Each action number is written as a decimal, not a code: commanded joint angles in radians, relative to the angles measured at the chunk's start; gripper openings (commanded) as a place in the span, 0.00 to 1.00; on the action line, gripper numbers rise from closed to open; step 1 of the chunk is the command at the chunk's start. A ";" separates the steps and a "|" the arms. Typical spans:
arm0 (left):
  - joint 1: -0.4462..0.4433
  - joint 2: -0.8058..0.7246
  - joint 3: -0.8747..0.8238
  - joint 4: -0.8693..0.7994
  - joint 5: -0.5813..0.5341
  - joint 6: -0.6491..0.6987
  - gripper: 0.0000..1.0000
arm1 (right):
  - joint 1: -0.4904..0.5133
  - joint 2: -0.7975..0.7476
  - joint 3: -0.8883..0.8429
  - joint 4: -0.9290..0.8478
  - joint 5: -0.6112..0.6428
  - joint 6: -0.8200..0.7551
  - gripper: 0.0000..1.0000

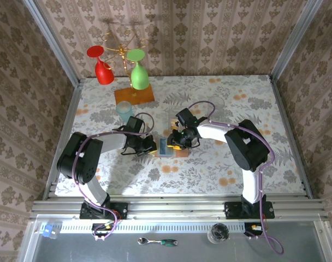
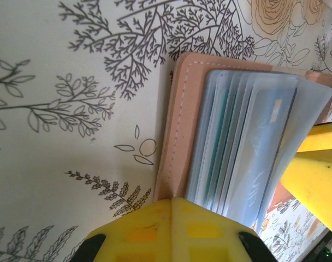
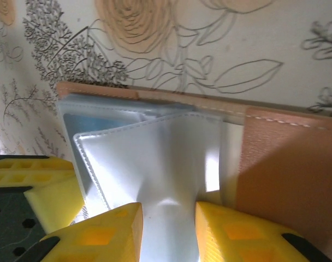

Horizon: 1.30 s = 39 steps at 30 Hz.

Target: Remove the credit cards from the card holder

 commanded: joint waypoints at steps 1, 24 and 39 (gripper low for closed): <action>0.007 0.027 0.020 -0.059 -0.035 0.032 0.00 | -0.010 -0.027 -0.032 0.003 0.013 -0.004 0.32; -0.042 -0.003 0.104 0.073 0.082 -0.095 0.24 | -0.039 -0.043 -0.141 0.186 -0.083 0.050 0.24; -0.077 0.082 0.121 0.132 0.111 -0.128 0.22 | -0.039 -0.039 -0.153 0.202 -0.094 0.060 0.23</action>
